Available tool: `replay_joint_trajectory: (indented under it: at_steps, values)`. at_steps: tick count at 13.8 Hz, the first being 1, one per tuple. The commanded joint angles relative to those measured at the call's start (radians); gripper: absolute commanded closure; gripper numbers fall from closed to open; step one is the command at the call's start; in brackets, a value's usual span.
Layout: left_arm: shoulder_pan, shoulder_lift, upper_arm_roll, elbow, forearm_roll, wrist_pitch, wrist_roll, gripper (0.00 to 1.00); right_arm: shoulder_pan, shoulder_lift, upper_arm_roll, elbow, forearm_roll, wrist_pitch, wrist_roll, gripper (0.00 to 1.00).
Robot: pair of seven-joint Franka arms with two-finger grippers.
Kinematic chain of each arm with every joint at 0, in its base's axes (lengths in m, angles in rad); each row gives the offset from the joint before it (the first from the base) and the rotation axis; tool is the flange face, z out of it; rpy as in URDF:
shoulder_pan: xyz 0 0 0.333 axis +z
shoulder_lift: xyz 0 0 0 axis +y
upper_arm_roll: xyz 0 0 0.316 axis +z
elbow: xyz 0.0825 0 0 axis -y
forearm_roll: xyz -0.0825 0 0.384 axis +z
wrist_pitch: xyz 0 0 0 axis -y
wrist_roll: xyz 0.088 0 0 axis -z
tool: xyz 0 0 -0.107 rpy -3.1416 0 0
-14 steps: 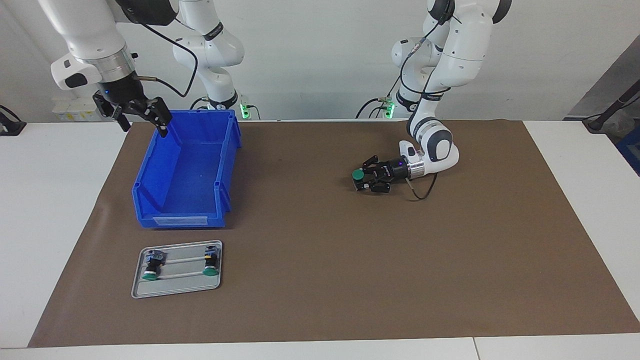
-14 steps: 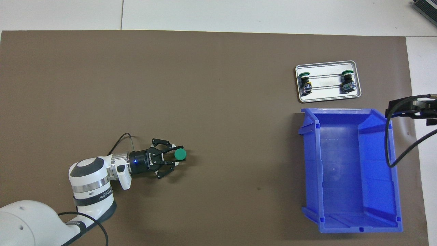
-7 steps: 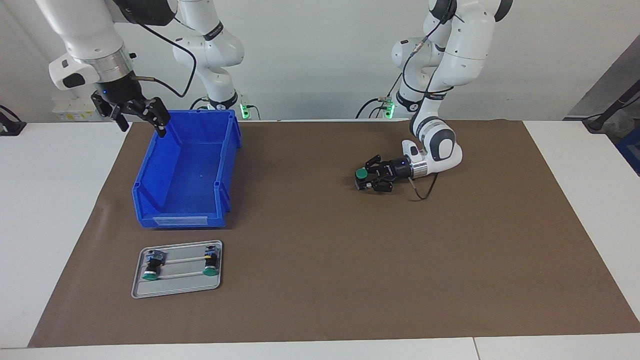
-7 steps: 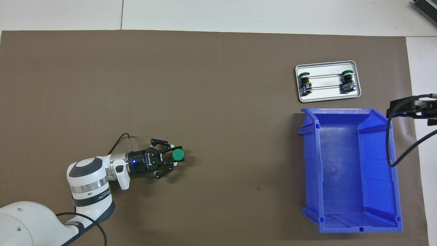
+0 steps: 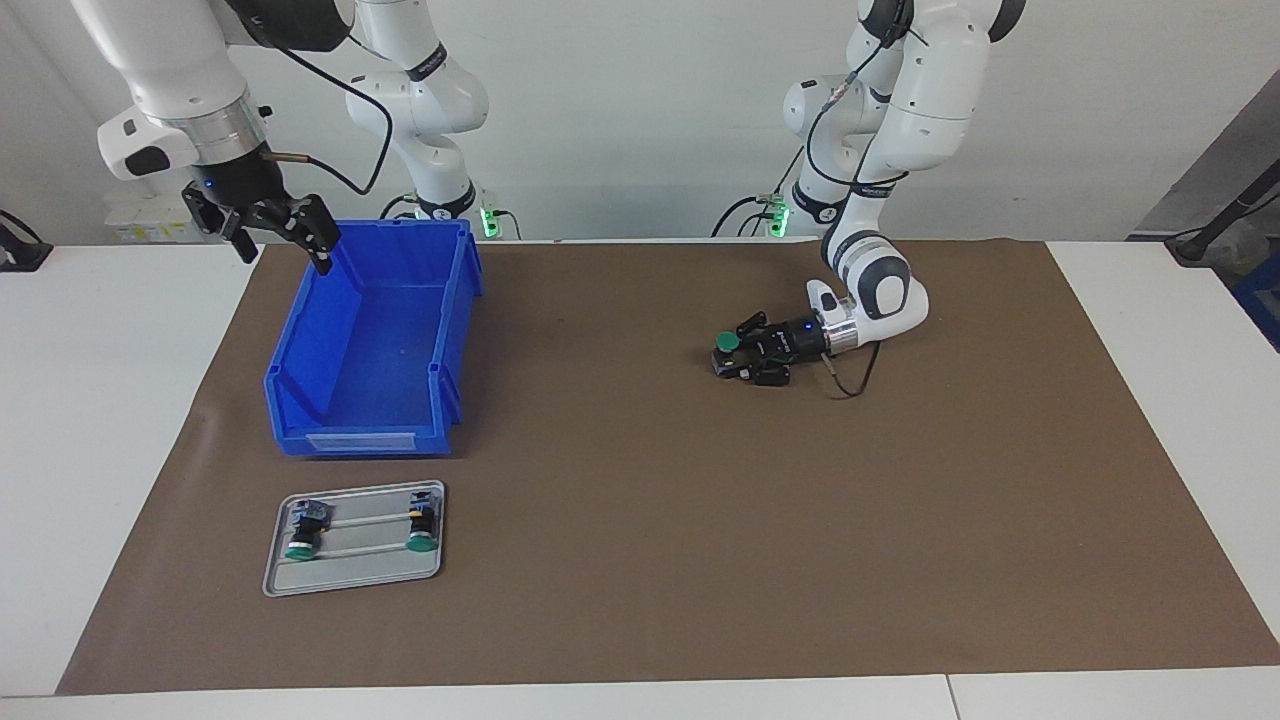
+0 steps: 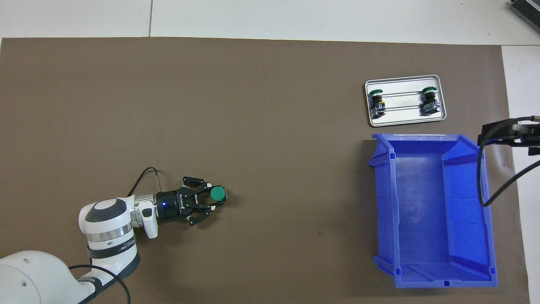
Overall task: Place and press button with both arms
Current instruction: 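Set the green button on the table and open the left gripper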
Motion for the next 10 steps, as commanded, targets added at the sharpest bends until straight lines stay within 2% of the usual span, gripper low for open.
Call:
replay_joint_trajectory:
  at_steps: [1, 3, 4, 7, 10]
  values:
    - [0.001, 0.018, 0.005, -0.028, 0.019, 0.053, 0.054, 0.51, -0.012, -0.025, -0.003, -0.03, 0.02, 0.009, -0.032, 0.0]
    - [0.001, 0.018, 0.005, -0.027, 0.019, 0.054, 0.053, 0.49, -0.012, -0.025, -0.003, -0.03, 0.02, 0.009, -0.031, 0.0]
    - [0.006, 0.018, 0.003, -0.025, 0.019, 0.053, 0.053, 0.39, -0.012, -0.025, -0.003, -0.03, 0.02, 0.009, -0.032, 0.0]
    - [0.017, 0.018, 0.003, -0.016, 0.019, 0.051, 0.05, 0.28, -0.012, -0.025, -0.003, -0.03, 0.02, 0.01, -0.031, 0.0]
    - [0.02, 0.023, 0.005, 0.016, 0.019, 0.053, 0.027, 0.26, -0.012, -0.025, -0.003, -0.03, 0.02, 0.009, -0.032, 0.0]
